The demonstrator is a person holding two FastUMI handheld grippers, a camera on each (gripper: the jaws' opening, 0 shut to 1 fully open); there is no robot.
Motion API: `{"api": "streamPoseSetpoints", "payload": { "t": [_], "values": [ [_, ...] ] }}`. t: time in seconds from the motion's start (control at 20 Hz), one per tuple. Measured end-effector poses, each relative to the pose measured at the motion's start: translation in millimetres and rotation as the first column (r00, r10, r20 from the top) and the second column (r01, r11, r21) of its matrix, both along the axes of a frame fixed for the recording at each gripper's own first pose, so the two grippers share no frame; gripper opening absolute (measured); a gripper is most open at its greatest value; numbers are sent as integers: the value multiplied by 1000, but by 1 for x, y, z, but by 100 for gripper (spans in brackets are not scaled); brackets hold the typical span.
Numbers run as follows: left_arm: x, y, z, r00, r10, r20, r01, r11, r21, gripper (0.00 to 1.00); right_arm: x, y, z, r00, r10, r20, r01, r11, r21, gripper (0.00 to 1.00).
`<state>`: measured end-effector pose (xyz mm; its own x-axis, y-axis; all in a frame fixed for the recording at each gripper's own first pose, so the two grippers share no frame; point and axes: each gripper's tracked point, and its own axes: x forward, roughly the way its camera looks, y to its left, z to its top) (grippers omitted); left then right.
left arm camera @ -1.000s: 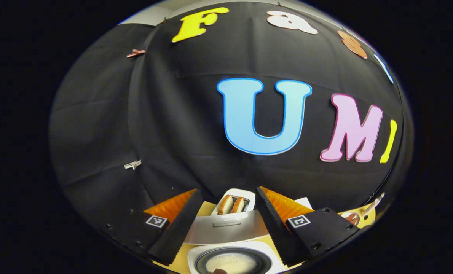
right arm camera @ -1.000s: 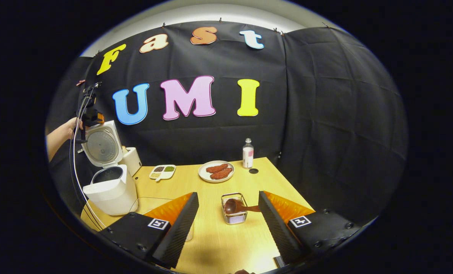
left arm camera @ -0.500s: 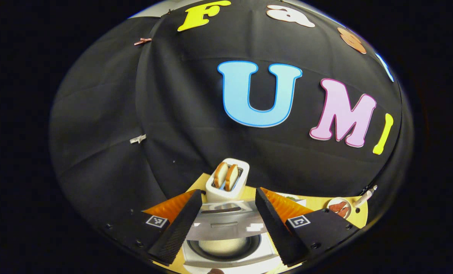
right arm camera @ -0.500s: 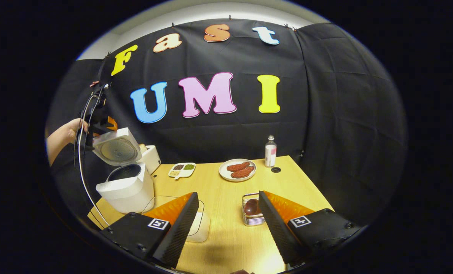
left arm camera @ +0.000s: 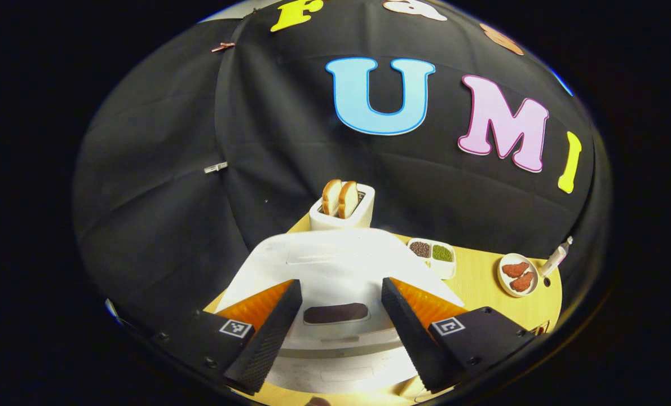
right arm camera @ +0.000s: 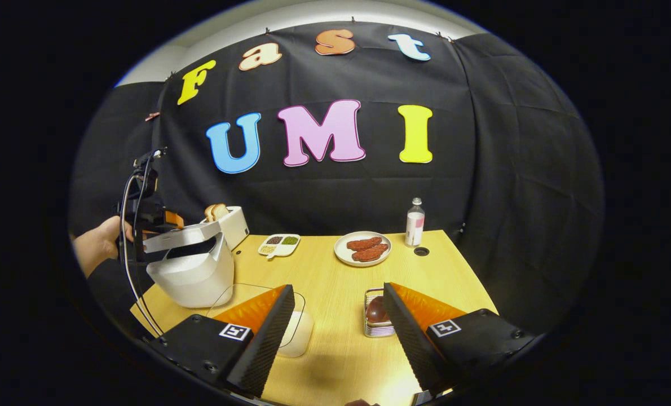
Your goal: Close the left gripper, press the button to open the rice cooker; take a wooden spoon from the chopstick holder with the right hand, scoop a spoonful of rice and pour it into the rice cooker, then put the wooden spoon back into the chopstick holder.
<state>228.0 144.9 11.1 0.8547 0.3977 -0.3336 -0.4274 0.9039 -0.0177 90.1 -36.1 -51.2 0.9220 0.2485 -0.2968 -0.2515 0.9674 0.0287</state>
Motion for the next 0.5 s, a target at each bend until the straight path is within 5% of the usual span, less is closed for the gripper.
{"api": "streamPoseSetpoints", "payload": {
  "t": [0.5],
  "values": [
    [4, -7, -54, 999, -5, -45, 6, 1000, 27, 100, -3, -8, -20, 999, 8, -46, -9, 1000, -16, 99]
  ]
}}
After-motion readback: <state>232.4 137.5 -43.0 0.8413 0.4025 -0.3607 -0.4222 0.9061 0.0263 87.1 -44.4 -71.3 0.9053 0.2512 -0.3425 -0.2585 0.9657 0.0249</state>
